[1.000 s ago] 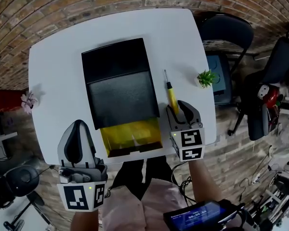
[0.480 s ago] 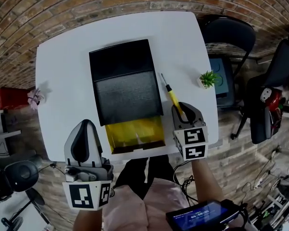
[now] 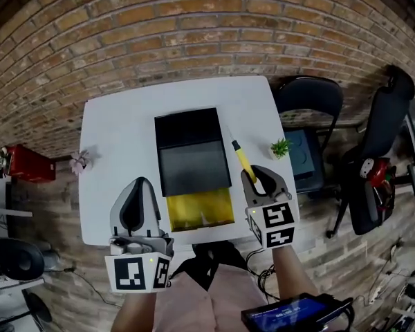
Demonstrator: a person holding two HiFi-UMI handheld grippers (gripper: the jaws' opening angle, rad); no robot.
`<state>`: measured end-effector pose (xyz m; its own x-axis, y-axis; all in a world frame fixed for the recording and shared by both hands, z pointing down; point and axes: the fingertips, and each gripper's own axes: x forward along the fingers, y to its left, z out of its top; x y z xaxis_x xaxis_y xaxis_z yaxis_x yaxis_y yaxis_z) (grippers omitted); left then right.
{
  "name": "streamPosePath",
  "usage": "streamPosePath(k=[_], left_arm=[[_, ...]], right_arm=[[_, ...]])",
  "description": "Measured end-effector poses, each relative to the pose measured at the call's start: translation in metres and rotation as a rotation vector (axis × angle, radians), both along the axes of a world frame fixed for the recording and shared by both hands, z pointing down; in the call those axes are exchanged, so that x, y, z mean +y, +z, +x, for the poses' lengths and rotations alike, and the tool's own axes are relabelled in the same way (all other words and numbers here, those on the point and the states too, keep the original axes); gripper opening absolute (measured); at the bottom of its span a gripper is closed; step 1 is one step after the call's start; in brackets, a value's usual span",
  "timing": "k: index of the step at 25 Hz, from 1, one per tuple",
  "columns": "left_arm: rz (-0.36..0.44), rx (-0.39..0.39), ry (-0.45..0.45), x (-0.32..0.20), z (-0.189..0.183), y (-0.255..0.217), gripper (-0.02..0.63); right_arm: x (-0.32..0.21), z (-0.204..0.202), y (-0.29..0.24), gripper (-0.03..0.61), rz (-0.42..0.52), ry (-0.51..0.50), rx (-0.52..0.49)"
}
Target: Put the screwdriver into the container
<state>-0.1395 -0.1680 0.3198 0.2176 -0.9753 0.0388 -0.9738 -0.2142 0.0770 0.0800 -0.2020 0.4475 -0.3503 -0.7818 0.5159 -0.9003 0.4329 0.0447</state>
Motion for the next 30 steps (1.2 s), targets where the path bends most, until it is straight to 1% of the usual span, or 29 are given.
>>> streamPosePath(k=[4, 8, 10, 13, 19, 26, 30], left_arm=[[0.065, 0.008, -0.009, 0.008, -0.008, -0.032, 0.012], [0.131, 0.013, -0.026, 0.014, -0.014, -0.058, 0.012], [0.148, 0.016, -0.031, 0.019, -0.016, -0.065, 0.013], [0.153, 0.019, -0.035, 0.025, -0.019, -0.068, 0.012], [0.128, 0.033, -0.056, 0.032, -0.028, -0.057, 0.012], [0.041, 0.037, -0.055, 0.046, -0.027, -0.020, 0.013], [-0.002, 0.048, -0.076, 0.055, -0.024, -0.001, 0.013]], right_arm=[[0.011, -0.029, -0.044, 0.078, 0.073, -0.066, -0.018], [0.011, -0.054, -0.076, 0.078, 0.142, -0.125, -0.028], [0.012, -0.063, -0.085, 0.078, 0.159, -0.146, -0.029], [0.017, -0.073, -0.089, 0.078, 0.165, -0.170, -0.021], [0.029, -0.083, -0.072, 0.078, 0.119, -0.218, 0.001], [0.066, -0.083, -0.022, 0.078, -0.001, -0.266, 0.028], [0.089, -0.079, 0.004, 0.078, -0.054, -0.312, 0.031]])
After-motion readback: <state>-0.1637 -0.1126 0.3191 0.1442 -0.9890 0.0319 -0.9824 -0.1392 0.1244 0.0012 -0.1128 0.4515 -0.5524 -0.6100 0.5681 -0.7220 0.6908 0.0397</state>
